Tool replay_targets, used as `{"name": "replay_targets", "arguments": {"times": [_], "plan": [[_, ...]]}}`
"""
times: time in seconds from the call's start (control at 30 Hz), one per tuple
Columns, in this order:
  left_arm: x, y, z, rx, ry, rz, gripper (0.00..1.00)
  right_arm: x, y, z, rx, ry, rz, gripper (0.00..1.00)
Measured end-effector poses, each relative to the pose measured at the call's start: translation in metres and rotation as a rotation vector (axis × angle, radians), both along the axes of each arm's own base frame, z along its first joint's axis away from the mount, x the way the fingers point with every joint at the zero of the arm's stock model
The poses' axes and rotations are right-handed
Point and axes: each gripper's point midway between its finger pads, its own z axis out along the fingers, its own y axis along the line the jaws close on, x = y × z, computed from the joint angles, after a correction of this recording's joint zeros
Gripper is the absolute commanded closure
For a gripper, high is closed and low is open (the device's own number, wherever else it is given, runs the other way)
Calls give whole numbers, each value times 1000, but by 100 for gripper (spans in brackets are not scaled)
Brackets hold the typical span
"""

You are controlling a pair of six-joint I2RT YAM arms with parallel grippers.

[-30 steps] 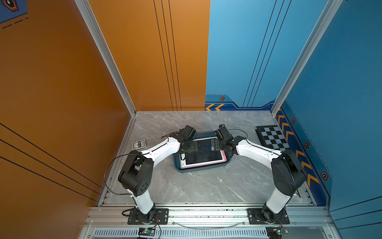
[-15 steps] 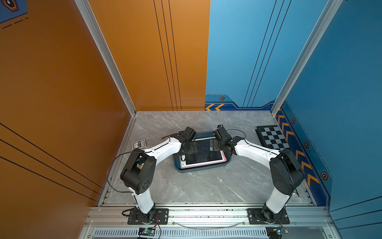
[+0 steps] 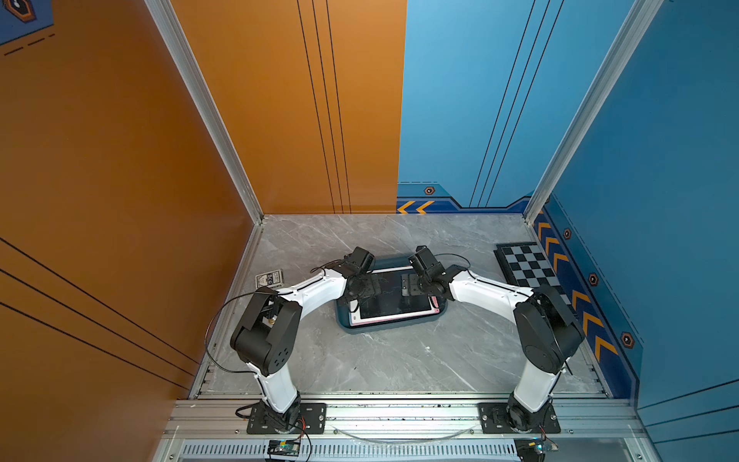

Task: Take out the writing tablet from the storage box
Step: Pick up the writing tablet from the storage box.

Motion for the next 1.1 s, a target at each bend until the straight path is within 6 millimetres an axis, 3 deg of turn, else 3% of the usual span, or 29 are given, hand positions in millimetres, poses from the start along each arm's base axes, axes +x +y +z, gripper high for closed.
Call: {"name": "replay_targets", "arguments": {"times": [0.2,0.47,0.6,0.7,0.83,0.97,1.1], "plan": [[-1,-17,14,-123,-32,-42,2,0,3,-1,17,9,3,2],[11,-49,73,-373,-199,-103,2,6,2,1,71,17,-30,2],[12,-51,78,-427,-215,-103,2,15,-7,5,101,7,-71,2],[12,-54,80,-454,-219,-109,2,17,-15,13,119,-6,-90,2],[15,-62,91,-507,-242,-129,0,19,-26,42,155,-65,-110,2],[15,-67,96,-532,-251,-143,7,23,-48,66,177,-127,-167,2],[15,-70,96,-545,-250,-159,26,26,-82,62,148,-137,-255,3]]}}
